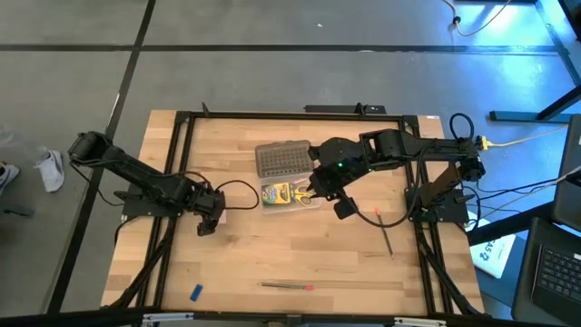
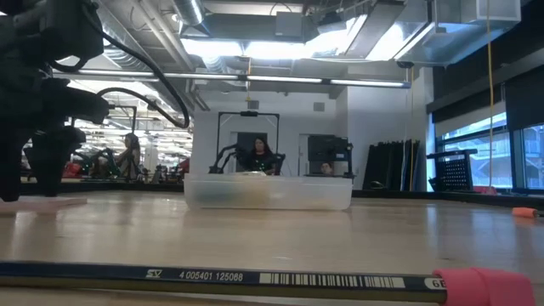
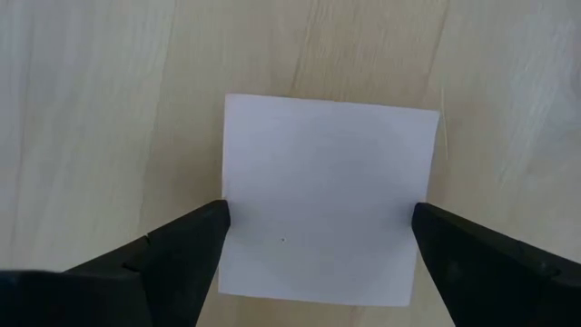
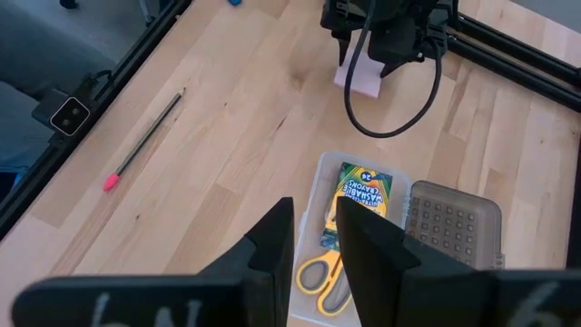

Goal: Pack school essentials
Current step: Put the pink sticky note into the black supply box

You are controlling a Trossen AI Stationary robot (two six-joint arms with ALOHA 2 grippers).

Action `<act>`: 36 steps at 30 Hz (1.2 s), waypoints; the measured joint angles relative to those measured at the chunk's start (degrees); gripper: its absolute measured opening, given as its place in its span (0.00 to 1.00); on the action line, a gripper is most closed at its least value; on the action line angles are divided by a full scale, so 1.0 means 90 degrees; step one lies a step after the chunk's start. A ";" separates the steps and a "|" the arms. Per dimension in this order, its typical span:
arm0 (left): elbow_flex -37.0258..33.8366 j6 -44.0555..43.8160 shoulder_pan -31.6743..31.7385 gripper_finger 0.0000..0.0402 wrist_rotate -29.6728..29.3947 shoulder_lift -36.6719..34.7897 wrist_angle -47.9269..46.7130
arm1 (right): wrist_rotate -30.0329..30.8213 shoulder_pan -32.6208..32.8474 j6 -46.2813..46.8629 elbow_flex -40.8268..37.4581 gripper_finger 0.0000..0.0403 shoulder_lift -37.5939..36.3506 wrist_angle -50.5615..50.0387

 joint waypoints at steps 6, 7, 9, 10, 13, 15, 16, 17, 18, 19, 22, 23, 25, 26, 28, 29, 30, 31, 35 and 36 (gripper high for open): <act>0.0000 -0.0002 0.0000 0.89 0.0005 0.0005 0.0012 | 0.0000 0.0000 0.0000 0.0000 0.22 0.0000 0.0000; 0.0000 0.0000 0.0000 0.91 0.0011 0.0005 0.0017 | 0.0000 -0.0002 0.0000 0.0000 0.22 0.0000 0.0000; -0.0003 0.0002 0.0001 0.96 -0.0006 0.0005 0.0022 | 0.0000 -0.0002 0.0000 0.0000 0.22 0.0000 0.0000; -0.0005 0.0004 0.0002 0.98 -0.0033 0.0007 0.0017 | 0.0000 -0.0002 0.0000 0.0000 0.22 0.0000 0.0000; -0.0005 0.0049 0.0002 0.98 -0.0060 0.0007 0.0012 | 0.0000 -0.0002 0.0000 0.0000 0.22 0.0000 0.0000; -0.0009 0.0076 0.0000 0.98 -0.0170 0.0007 -0.0008 | 0.0000 -0.0001 0.0000 0.0000 0.22 0.0000 0.0001; -0.0010 0.0083 0.0002 0.99 -0.0269 0.0015 -0.0051 | 0.0000 -0.0001 0.0001 0.0000 0.22 0.0000 0.0002; -0.0014 0.0104 0.0002 0.99 -0.0339 0.0017 -0.0067 | 0.0000 -0.0001 0.0001 0.0000 0.22 0.0000 0.0002; -0.0016 0.0165 0.0002 0.99 -0.0368 0.0013 -0.0068 | 0.0000 0.0000 0.0000 0.0000 0.22 0.0000 0.0002; -0.0017 0.0200 0.0002 0.99 -0.0389 0.0012 -0.0063 | 0.0000 0.0000 0.0002 0.0000 0.22 0.0000 0.0002; -0.0017 0.0284 0.0002 0.99 -0.0420 0.0012 -0.0056 | 0.0000 0.0000 0.0000 0.0000 0.22 0.0000 0.0002; -0.0017 0.0281 0.0002 0.99 -0.0421 0.0012 -0.0059 | 0.0000 -0.0002 0.0000 0.0000 0.22 0.0000 0.0002; -0.0015 0.0216 0.0002 0.99 -0.0427 0.0012 -0.0078 | 0.0000 -0.0002 0.0000 0.0000 0.22 0.0000 0.0002; -0.0015 0.0185 0.0002 0.99 -0.0434 0.0010 -0.0090 | 0.0000 -0.0001 0.0000 0.0000 0.22 0.0000 0.0004; -0.0015 0.0196 0.0000 0.99 -0.0488 0.0010 -0.0109 | 0.0000 0.0000 0.0002 0.0000 0.22 0.0000 0.0005; -0.0012 0.0216 0.0000 0.99 -0.0531 0.0010 -0.0117 | 0.0000 0.0000 0.0001 0.0000 0.22 0.0000 0.0004; -0.0012 0.0219 -0.0002 0.99 -0.0564 0.0010 -0.0130 | 0.0000 -0.0001 0.0000 0.0000 0.22 0.0000 0.0003; -0.0010 0.0216 -0.0002 0.99 -0.0591 0.0010 -0.0137 | 0.0000 0.0000 0.0001 0.0000 0.22 0.0000 0.0005; -0.0010 0.0153 0.0000 0.99 -0.0595 0.0010 -0.0151 | 0.0000 0.0000 0.0002 0.0000 0.22 0.0000 0.0005; -0.0010 0.0109 0.0000 0.99 -0.0590 0.0010 -0.0155 | 0.0000 0.0000 0.0002 0.0000 0.22 0.0000 0.0005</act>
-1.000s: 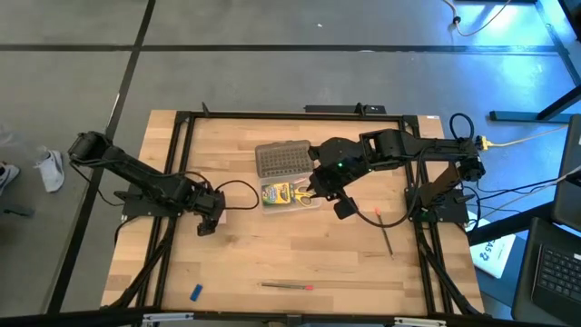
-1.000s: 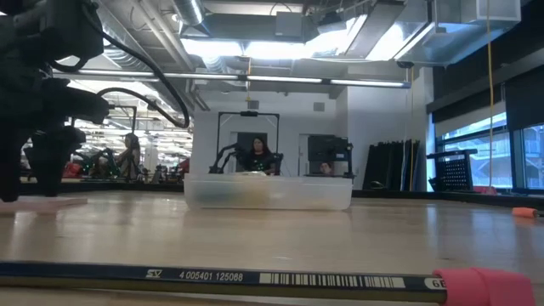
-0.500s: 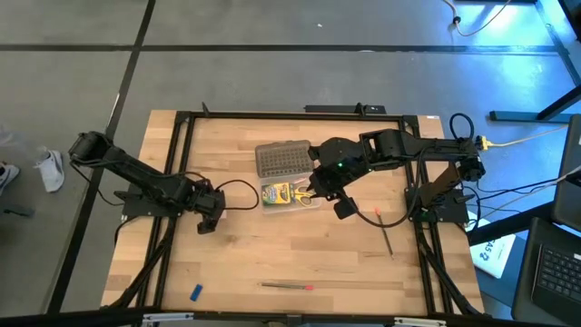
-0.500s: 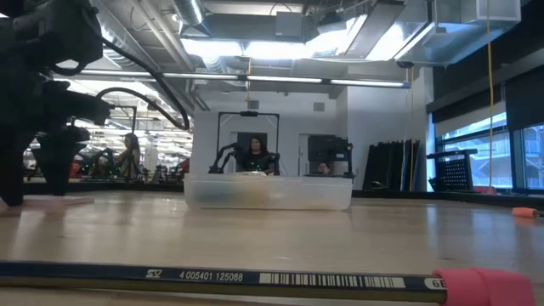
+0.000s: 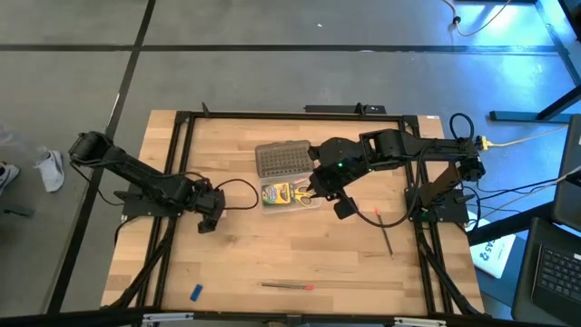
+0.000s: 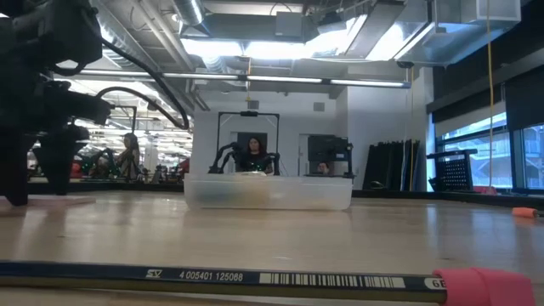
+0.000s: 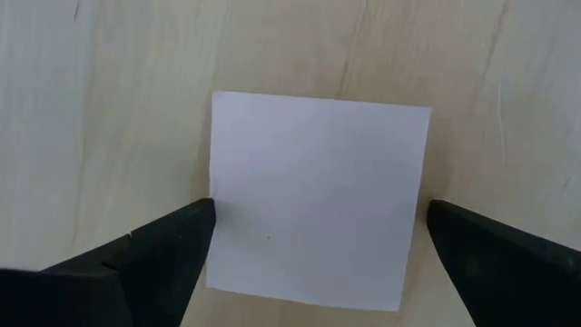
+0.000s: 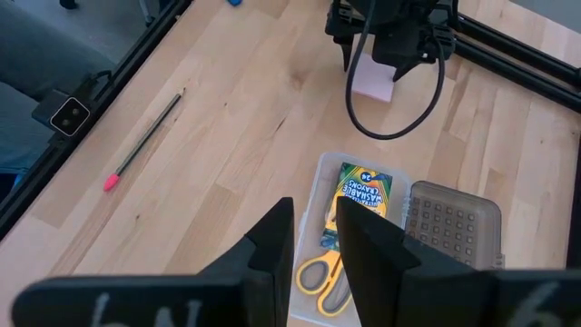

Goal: Pack school essentials
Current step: Put the pink sticky note into the black supply box

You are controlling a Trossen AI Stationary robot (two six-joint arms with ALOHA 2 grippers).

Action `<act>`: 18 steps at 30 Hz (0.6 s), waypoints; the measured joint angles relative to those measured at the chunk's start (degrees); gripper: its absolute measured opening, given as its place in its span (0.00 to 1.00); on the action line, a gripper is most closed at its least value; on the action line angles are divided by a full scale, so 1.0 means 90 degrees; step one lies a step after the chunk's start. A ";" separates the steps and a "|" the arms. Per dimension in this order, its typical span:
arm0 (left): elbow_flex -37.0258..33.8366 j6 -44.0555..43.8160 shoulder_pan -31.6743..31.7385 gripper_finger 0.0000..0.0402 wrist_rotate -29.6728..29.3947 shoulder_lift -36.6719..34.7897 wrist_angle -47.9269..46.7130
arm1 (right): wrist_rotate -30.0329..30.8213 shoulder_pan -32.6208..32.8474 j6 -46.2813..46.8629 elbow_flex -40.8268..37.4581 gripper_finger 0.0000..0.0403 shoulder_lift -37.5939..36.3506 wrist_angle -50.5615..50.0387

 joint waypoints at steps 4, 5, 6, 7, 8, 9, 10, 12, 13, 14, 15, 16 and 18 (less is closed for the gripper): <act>0.0000 -0.0115 0.0002 0.99 0.0037 0.0000 -0.0010 | 0.0000 -0.0002 -0.0001 0.0000 0.22 0.0000 -0.0001; 0.0000 -0.0111 0.0002 0.99 0.0049 0.0000 -0.0010 | 0.0000 0.0000 0.0000 0.0000 0.22 0.0000 0.0000; 0.0000 -0.0112 0.0002 0.99 0.0055 0.0000 -0.0010 | 0.0000 0.0000 0.0000 0.0000 0.22 0.0000 0.0000; 0.0000 -0.0114 0.0002 0.99 0.0059 0.0000 -0.0007 | 0.0000 0.0000 0.0000 0.0000 0.22 0.0000 -0.0001; 0.0000 -0.0114 0.0002 0.99 0.0061 0.0000 -0.0007 | 0.0000 0.0000 -0.0001 0.0000 0.22 0.0000 0.0000; 0.0000 -0.0116 0.0002 0.99 0.0063 0.0000 -0.0005 | 0.0000 0.0000 0.0000 0.0000 0.22 0.0000 0.0000; 0.0000 -0.0116 0.0002 0.98 0.0068 0.0000 -0.0005 | 0.0000 0.0000 0.0000 0.0000 0.22 0.0000 -0.0001; 0.0000 -0.0117 0.0002 0.96 0.0084 0.0000 -0.0002 | 0.0000 0.0000 -0.0001 0.0000 0.22 0.0000 0.0000; 0.0000 -0.0116 0.0002 0.95 0.0088 0.0000 -0.0002 | 0.0000 -0.0002 -0.0001 0.0000 0.22 0.0000 0.0000; 0.0000 -0.0126 0.0002 0.93 0.0090 0.0000 -0.0003 | 0.0000 0.0000 0.0000 0.0000 0.22 0.0000 0.0000; 0.0000 -0.0162 0.0002 0.92 0.0090 0.0000 0.0000 | 0.0000 -0.0002 -0.0002 0.0000 0.22 0.0000 0.0000; 0.0000 -0.0207 0.0002 0.90 0.0089 0.0000 0.0000 | 0.0000 0.0000 0.0000 0.0000 0.22 0.0000 0.0000; 0.0002 -0.0212 0.0000 0.88 0.0050 0.0000 0.0001 | 0.0000 -0.0002 -0.0002 0.0000 0.22 0.0000 0.0000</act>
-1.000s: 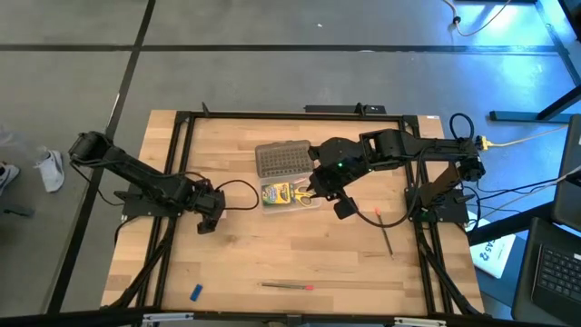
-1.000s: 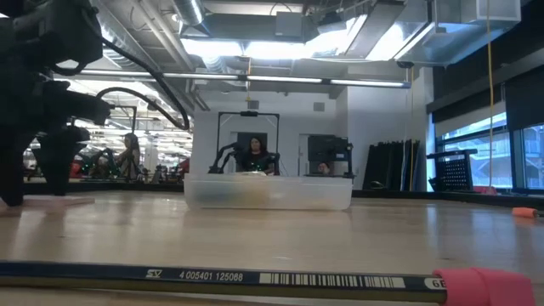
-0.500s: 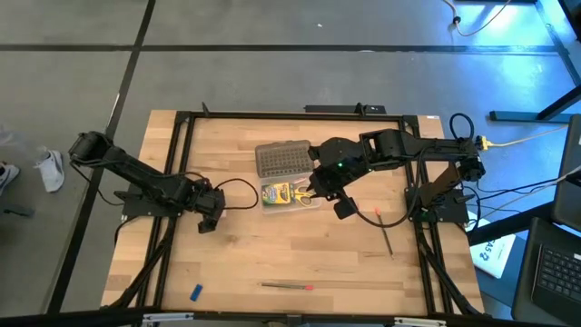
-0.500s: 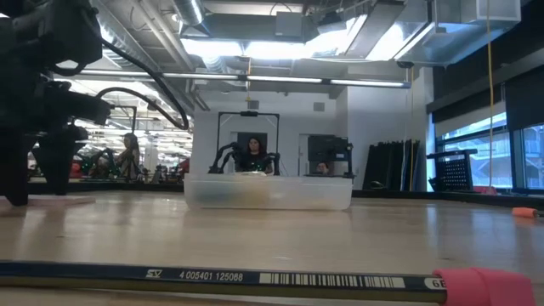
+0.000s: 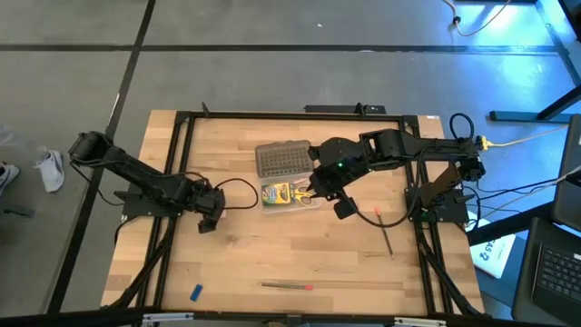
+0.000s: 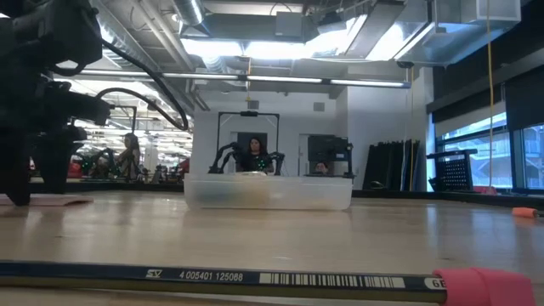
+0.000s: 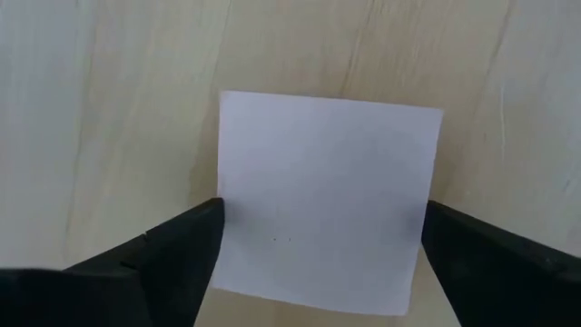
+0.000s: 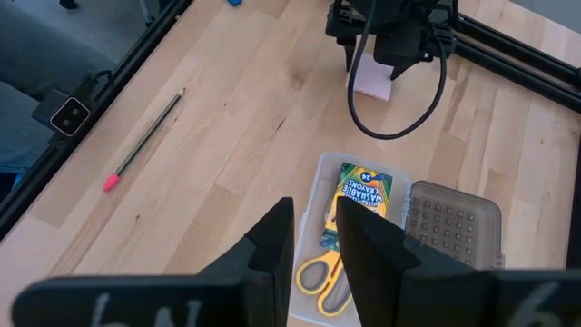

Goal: Pack school essentials
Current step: Put the pink sticky note into the black supply box

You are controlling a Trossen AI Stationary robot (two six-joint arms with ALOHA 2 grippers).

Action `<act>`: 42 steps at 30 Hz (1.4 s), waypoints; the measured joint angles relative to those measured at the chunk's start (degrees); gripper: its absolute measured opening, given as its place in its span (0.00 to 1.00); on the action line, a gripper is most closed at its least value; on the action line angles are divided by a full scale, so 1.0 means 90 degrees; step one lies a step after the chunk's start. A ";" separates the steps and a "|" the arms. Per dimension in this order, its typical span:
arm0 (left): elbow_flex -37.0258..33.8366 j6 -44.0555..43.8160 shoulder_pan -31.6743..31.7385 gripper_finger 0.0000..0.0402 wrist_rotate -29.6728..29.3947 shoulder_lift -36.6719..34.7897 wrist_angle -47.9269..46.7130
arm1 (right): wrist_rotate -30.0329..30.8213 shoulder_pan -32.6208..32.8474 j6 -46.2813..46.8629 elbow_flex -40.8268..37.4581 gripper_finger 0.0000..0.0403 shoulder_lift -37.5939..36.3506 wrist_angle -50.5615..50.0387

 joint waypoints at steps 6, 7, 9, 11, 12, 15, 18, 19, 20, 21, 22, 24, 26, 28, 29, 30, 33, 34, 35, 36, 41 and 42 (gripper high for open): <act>0.0000 -0.0181 0.0000 0.86 -0.0060 0.0000 -0.0010 | 0.0000 0.0000 0.0000 0.0000 0.22 0.0000 0.0000; 0.0000 -0.0285 0.0000 0.86 -0.0064 0.0000 -0.0011 | 0.0000 0.0000 0.0001 0.0000 0.22 0.0000 0.0000; 0.0000 -0.0527 0.0002 0.86 -0.0092 0.0000 -0.0009 | 0.0000 0.0000 0.0002 0.0000 0.22 0.0000 0.0000; 0.0000 -0.0700 0.0002 0.86 -0.0129 0.0000 0.0002 | 0.0000 0.0002 0.0000 0.0000 0.22 0.0000 0.0000; 0.0000 -0.0713 0.0002 0.86 -0.0142 0.0000 0.0018 | 0.0000 0.0001 0.0001 0.0000 0.22 0.0000 0.0000; -0.0002 -0.0556 0.0002 0.86 -0.0193 0.0000 0.0055 | 0.0000 0.0000 0.0002 0.0000 0.22 0.0000 0.0000; -0.0002 -0.0358 0.0002 0.86 -0.0182 0.0000 0.0057 | 0.0000 0.0000 0.0001 0.0000 0.22 0.0000 0.0000; -0.0002 -0.0331 0.0002 0.87 -0.0168 0.0000 0.0057 | 0.0000 0.0002 0.0002 0.0000 0.22 0.0000 0.0000; -0.0002 -0.0324 0.0002 0.87 -0.0156 0.0000 0.0057 | 0.0000 0.0002 0.0002 0.0000 0.22 0.0000 0.0000; -0.0002 -0.0325 0.0002 0.89 -0.0154 0.0000 0.0057 | 0.0000 0.0000 0.0000 0.0000 0.22 0.0000 0.0000; -0.0002 -0.0328 0.0002 0.90 -0.0150 0.0000 0.0057 | 0.0000 0.0000 0.0002 0.0000 0.22 0.0000 0.0000; -0.0002 -0.0330 0.0002 0.95 -0.0155 0.0000 0.0044 | 0.0000 0.0000 0.0002 0.0000 0.22 0.0000 0.0000; -0.0002 -0.0332 0.0002 0.98 -0.0164 -0.0002 0.0033 | 0.0000 0.0002 0.0001 0.0000 0.22 0.0000 0.0000; -0.0002 -0.0320 0.0002 0.98 -0.0167 -0.0005 0.0035 | 0.0000 0.0001 0.0002 0.0000 0.22 0.0000 0.0000; -0.0002 -0.0294 0.0002 0.98 -0.0167 -0.0004 0.0040 | 0.0000 0.0000 0.0002 0.0000 0.22 0.0000 0.0000; 0.0004 -0.0244 0.0002 0.99 -0.0167 -0.0005 0.0045 | 0.0000 0.0002 0.0001 0.0000 0.22 0.0000 -0.0001; 0.0160 -0.0113 0.0000 0.99 -0.0057 -0.0011 0.0038 | 0.0000 0.0002 0.0000 0.0000 0.22 0.0000 -0.0002; 0.0242 -0.0054 0.0000 0.99 -0.0048 -0.0013 -0.0017 | 0.0000 0.0002 0.0002 0.0000 0.22 0.0000 -0.0002; 0.0308 -0.0010 0.0000 0.99 -0.0061 -0.0015 -0.0129 | 0.0000 0.0002 0.0000 0.0000 0.22 0.0000 0.0000; 0.0361 0.0040 0.0000 0.99 -0.0099 -0.0015 -0.0287 | 0.0000 0.0000 0.0000 0.0000 0.22 0.0000 0.0000; 0.0415 0.0156 0.0000 1.00 -0.0162 -0.0015 -0.0600 | 0.0000 0.0002 0.0001 0.0000 0.22 0.0000 -0.0002; 0.0415 0.0156 0.0000 0.99 -0.0164 -0.0015 -0.0627 | 0.0000 0.0002 0.0002 0.0000 0.22 0.0000 -0.0001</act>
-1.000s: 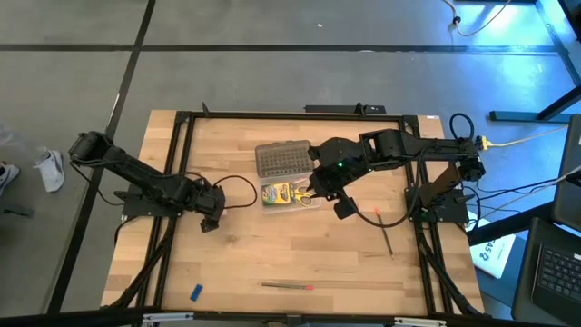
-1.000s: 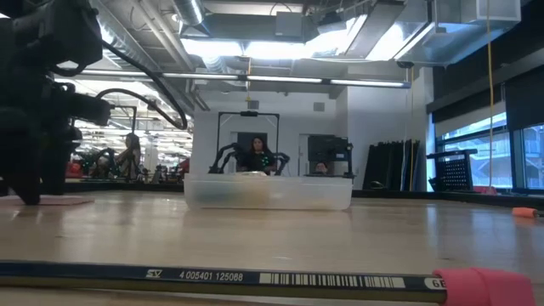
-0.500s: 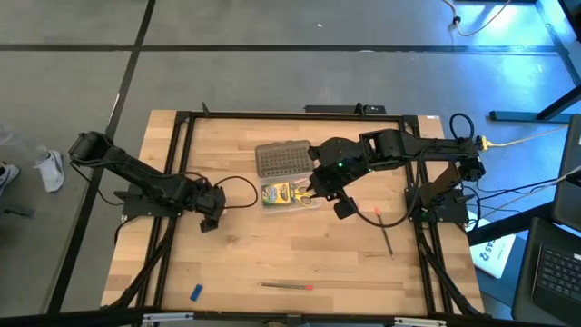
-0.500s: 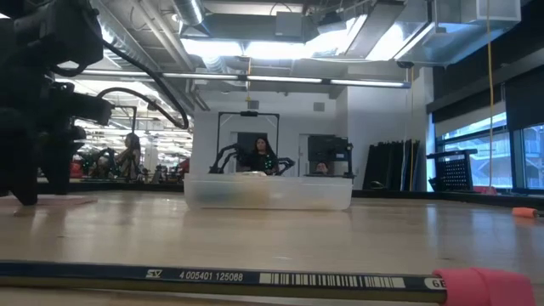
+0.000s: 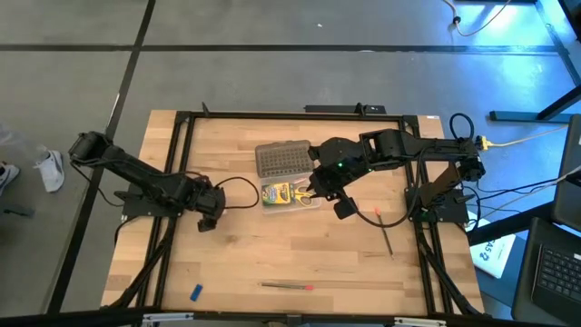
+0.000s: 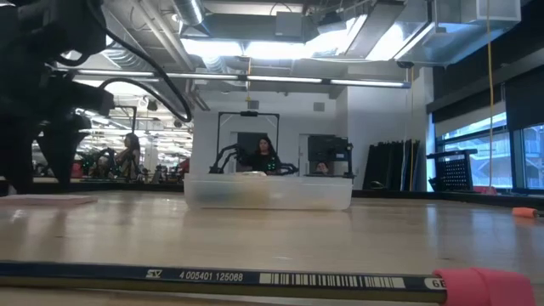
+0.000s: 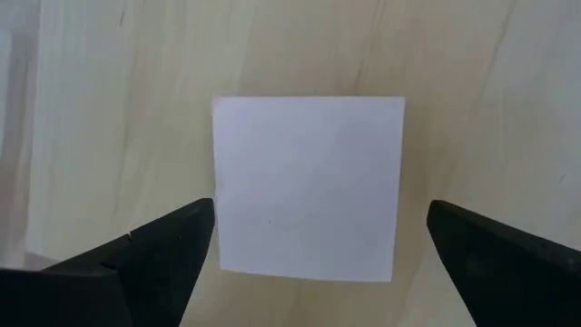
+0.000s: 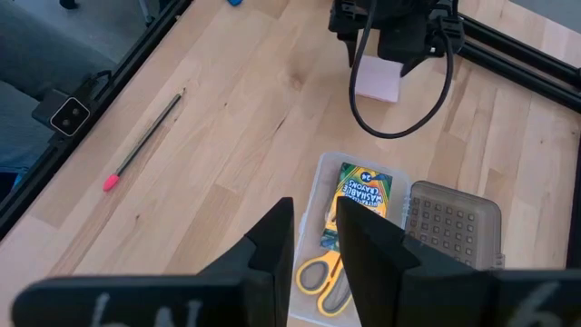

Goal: Pack school essentials
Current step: Put the pink sticky note into the black supply box

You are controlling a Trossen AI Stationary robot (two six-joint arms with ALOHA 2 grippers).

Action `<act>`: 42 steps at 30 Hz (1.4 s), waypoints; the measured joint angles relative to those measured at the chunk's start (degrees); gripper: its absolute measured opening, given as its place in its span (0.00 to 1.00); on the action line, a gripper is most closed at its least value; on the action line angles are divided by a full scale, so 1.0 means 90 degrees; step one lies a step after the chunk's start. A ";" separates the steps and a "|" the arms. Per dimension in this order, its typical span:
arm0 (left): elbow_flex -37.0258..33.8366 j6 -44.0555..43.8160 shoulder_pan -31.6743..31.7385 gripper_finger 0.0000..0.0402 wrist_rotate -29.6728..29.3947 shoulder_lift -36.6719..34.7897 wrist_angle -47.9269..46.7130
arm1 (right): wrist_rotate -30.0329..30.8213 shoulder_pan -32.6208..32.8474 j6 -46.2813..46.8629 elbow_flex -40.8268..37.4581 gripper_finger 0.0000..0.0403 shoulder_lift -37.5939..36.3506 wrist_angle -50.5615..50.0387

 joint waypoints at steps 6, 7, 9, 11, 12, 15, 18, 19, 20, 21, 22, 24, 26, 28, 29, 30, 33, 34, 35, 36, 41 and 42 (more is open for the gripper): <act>0.0000 0.0006 0.0234 1.00 0.0238 0.0000 -0.0069 | 0.0000 -0.0001 -0.0001 0.0000 0.22 0.0000 0.0000; 0.0000 0.0021 0.0319 1.00 0.0302 -0.0002 -0.0071 | 0.0000 0.0000 0.0000 0.0000 0.22 0.0000 0.0000; 0.0000 0.0158 0.0498 0.99 0.0392 -0.0002 -0.0071 | 0.0000 0.0000 -0.0002 0.0000 0.22 0.0000 -0.0002; 0.0000 0.0307 0.0664 1.00 0.0456 -0.0002 -0.0066 | 0.0000 0.0000 0.0000 0.0000 0.22 0.0000 -0.0002; 0.0000 0.0336 0.0750 1.00 0.0505 -0.0002 -0.0054 | 0.0000 -0.0002 0.0000 0.0000 0.22 0.0000 -0.0001; 0.0000 0.0495 0.0979 1.00 0.0690 -0.0002 -0.0003 | 0.0000 -0.0002 0.0000 0.0000 0.22 0.0000 0.0000; 0.0000 0.0626 0.1159 0.99 0.0800 -0.0002 0.0047 | 0.0000 0.0001 -0.0002 0.0000 0.22 0.0000 -0.0001; 0.0000 0.0647 0.1203 1.00 0.0810 -0.0002 0.0059 | 0.0000 -0.0002 -0.0001 0.0000 0.22 0.0000 -0.0002; 0.0000 0.0668 0.1244 1.00 0.0841 -0.0002 0.0075 | 0.0000 0.0000 0.0000 0.0000 0.22 0.0000 -0.0002; 0.0000 0.0677 0.1279 1.00 0.0890 -0.0002 0.0084 | 0.0000 -0.0002 -0.0001 0.0000 0.22 0.0000 -0.0001; 0.0000 0.0701 0.1310 0.99 0.0938 -0.0002 0.0089 | 0.0000 0.0000 0.0000 0.0000 0.22 0.0000 -0.0002; -0.0021 0.0741 0.1359 1.00 0.1028 -0.0002 0.0159 | 0.0000 -0.0002 0.0000 0.0000 0.22 0.0000 -0.0002; -0.0087 0.0794 0.1395 0.99 0.1147 -0.0002 0.0256 | 0.0000 -0.0002 -0.0002 0.0000 0.22 0.0000 -0.0002; -0.0139 0.0794 0.1394 0.99 0.1177 -0.0002 0.0312 | 0.0000 -0.0002 -0.0002 0.0000 0.22 0.0000 -0.0002; -0.0151 0.0794 0.1394 1.00 0.1179 -0.0002 0.0332 | 0.0000 -0.0002 -0.0002 0.0000 0.22 0.0000 -0.0002; -0.0159 0.0794 0.1394 0.99 0.1178 -0.0002 0.0338 | 0.0000 0.0001 0.0000 0.0000 0.22 0.0000 0.0000; -0.0168 0.0789 0.1355 0.99 0.1121 -0.0002 0.0342 | 0.0000 -0.0002 0.0000 0.0000 0.22 0.0000 -0.0002; -0.0168 0.0791 0.1337 1.00 0.1102 -0.0002 0.0344 | 0.0000 -0.0002 0.0000 0.0000 0.22 0.0000 -0.0002; -0.0168 0.0789 0.1319 0.99 0.1088 -0.0002 0.0344 | 0.0000 0.0001 -0.0002 0.0000 0.22 0.0000 -0.0002; -0.0168 0.0789 0.1299 0.99 0.1076 -0.0002 0.0344 | 0.0000 0.0001 -0.0001 0.0000 0.22 0.0000 -0.0002; -0.0172 0.0758 0.1217 0.99 0.1008 -0.0002 0.0340 | 0.0000 -0.0001 -0.0002 0.0000 0.22 0.0000 -0.0002; -0.0172 0.0702 0.1191 0.99 0.0938 -0.0002 0.0329 | 0.0000 -0.0002 0.0000 0.0000 0.22 0.0000 -0.0002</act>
